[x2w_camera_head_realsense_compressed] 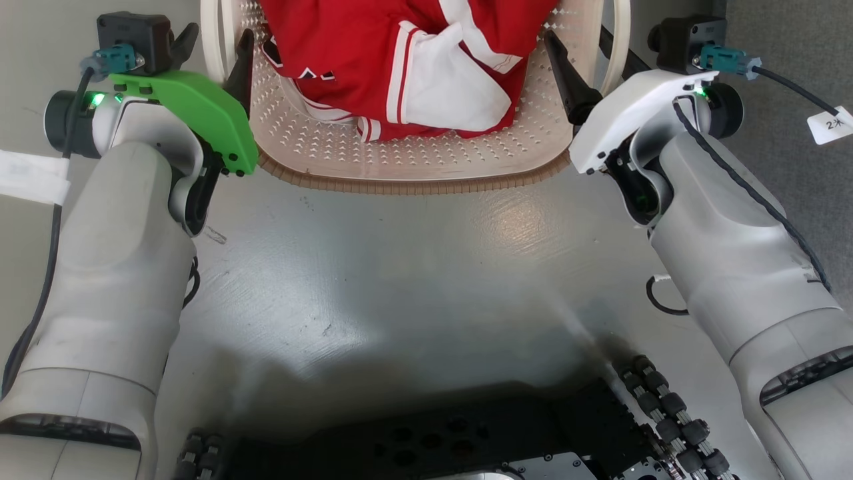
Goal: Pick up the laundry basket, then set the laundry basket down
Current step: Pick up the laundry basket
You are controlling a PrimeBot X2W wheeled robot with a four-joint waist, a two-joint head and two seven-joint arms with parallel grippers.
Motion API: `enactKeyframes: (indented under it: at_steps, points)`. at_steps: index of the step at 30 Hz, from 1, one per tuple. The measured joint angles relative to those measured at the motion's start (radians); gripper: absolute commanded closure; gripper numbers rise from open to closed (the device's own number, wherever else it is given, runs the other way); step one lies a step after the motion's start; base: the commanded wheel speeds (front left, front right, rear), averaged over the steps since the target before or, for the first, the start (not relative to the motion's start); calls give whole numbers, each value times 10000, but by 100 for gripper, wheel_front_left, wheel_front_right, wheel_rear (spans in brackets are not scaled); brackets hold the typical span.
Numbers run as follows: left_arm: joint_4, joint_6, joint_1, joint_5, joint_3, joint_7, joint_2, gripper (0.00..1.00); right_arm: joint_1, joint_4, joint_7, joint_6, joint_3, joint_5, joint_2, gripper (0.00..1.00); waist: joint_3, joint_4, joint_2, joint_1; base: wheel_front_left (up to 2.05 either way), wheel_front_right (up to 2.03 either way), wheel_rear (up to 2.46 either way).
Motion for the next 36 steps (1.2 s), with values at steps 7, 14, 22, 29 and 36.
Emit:
enactKeyframes:
  at_steps: [7,14,22,29,36]
  points:
    - [245,-4,-180,-268,-278,-71,-35,100,-212,236,-15,-2,368,374,-4,100,36,-6,0,0,0,0,0]
    - [564,-31,-246,-646,-548,-288,-96,100,-426,564,-128,-105,610,510,48,100,-54,-35,0,0,0,0,0]
    - [1108,-31,-212,-968,-849,-535,-155,100,-404,869,-236,-105,1062,738,50,100,-544,-66,0,0,0,0,0]
    - [1538,-31,176,-1306,-1083,-629,-211,100,2,936,-236,-105,1651,1241,40,100,-1192,-103,0,-1,0,0,0]
    - [1733,-31,558,-1689,-1312,-612,-322,100,349,1087,-38,-107,2159,1705,-23,100,-2014,-143,-1,-1,0,0,0]
